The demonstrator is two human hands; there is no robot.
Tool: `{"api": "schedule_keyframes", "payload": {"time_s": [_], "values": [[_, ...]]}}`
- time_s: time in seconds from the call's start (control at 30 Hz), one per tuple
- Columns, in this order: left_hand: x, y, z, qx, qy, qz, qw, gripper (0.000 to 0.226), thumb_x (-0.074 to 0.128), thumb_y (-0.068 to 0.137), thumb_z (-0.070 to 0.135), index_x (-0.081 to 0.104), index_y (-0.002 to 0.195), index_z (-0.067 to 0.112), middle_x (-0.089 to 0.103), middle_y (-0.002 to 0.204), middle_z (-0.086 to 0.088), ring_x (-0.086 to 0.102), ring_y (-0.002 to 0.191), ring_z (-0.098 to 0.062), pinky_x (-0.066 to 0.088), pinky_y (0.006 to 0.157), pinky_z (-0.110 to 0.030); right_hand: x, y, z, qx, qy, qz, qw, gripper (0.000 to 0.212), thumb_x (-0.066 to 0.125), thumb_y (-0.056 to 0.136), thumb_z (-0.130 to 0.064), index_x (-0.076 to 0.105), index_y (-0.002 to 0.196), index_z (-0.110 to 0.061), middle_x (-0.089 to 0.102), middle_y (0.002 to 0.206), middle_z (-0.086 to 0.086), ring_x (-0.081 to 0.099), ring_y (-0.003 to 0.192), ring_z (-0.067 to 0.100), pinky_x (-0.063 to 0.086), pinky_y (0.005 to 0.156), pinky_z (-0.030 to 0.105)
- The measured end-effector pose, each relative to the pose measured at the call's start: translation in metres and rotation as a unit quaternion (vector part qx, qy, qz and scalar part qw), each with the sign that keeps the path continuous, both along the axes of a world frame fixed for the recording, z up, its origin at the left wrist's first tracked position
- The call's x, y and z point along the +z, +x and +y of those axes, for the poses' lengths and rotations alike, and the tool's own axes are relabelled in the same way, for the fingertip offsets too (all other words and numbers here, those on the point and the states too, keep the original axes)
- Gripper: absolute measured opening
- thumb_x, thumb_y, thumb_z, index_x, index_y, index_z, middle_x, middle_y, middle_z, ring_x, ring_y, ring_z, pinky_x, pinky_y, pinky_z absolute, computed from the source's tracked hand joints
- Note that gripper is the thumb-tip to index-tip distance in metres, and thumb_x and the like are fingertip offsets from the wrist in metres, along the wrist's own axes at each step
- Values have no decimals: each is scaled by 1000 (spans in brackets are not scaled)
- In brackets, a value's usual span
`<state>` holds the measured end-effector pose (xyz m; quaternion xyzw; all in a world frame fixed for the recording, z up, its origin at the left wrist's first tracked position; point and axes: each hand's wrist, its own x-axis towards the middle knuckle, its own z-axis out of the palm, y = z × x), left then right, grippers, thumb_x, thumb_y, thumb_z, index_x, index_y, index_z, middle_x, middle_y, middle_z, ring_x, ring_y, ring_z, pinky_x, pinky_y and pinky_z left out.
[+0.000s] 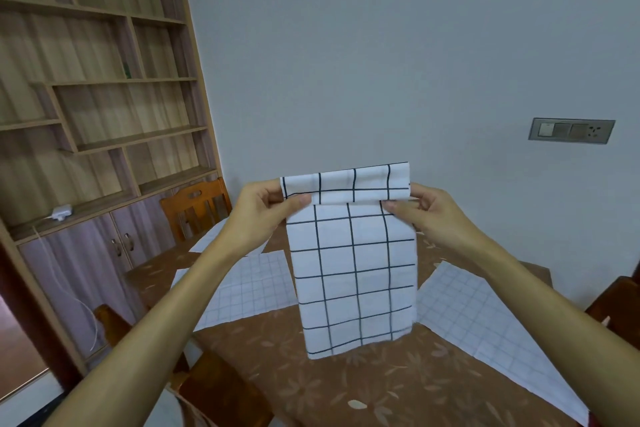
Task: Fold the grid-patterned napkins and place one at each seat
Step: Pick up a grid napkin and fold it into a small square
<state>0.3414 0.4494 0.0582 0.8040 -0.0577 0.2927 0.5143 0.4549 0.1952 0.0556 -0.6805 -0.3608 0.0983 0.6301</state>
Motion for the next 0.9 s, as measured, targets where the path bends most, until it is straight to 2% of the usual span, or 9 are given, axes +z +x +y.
{"api": "schedule_keyframes", "payload": {"time_s": [0.13,0.23,0.3,0.4,0.43,0.53,0.67,0.77,0.9], "values": [[0,-2,5,27,60,22,998,23,70,90,20,74,112,17,79,93,-2,73,80,-31,63,66,-44,1,4,-4,10,11,31,999,35,58,97,0,62,130,-7,74,72,-7,64,50,0,44,46,7],[1,-4,3,52,64,-16,996,25,70,90,19,75,115,17,75,80,17,66,72,-3,55,66,-22,6,0,-5,45,0,37,998,36,53,97,5,59,130,-6,75,83,1,67,54,0,46,49,8],[2,-4,2,56,56,-34,996,27,70,91,15,74,117,11,72,76,24,64,70,6,49,66,-12,7,-2,-5,54,-8,34,998,33,54,98,0,59,129,-9,73,92,8,67,55,-1,46,49,6],[1,-5,1,53,51,-41,996,28,70,91,14,73,119,11,76,90,18,69,83,3,53,73,-14,5,3,-2,40,-11,3,999,32,63,97,-16,63,130,-17,77,108,10,76,93,17,58,76,19],[1,-5,1,50,45,-41,997,28,70,91,14,73,119,13,78,99,13,72,91,-2,56,78,-18,5,3,0,29,-3,-2,1000,31,64,97,-17,65,128,-17,77,108,9,75,98,20,58,79,21],[1,-5,4,10,7,-25,1000,28,69,91,8,71,117,18,78,107,2,74,100,-16,60,80,-26,3,7,3,-1,37,-1,999,27,63,97,-14,68,124,-14,78,108,9,75,99,24,60,80,23],[1,-5,10,8,-20,4,1000,27,70,90,11,74,114,23,72,107,-17,69,100,-37,60,83,-50,1,11,5,-25,61,12,998,24,63,97,-14,71,120,-14,77,108,14,74,99,29,59,84,32],[3,-7,10,-2,-68,21,997,28,61,95,1,77,104,22,77,106,-1,72,102,-25,61,83,-39,2,11,4,-29,67,15,997,23,60,97,-8,72,117,-9,76,109,11,73,96,21,60,79,25],[4,-7,13,0,-87,55,995,40,47,100,-3,80,91,17,77,107,-4,71,106,-23,58,92,-39,1,12,6,-39,58,16,997,23,54,95,3,75,102,-3,77,99,0,70,90,19,56,74,26]]}}
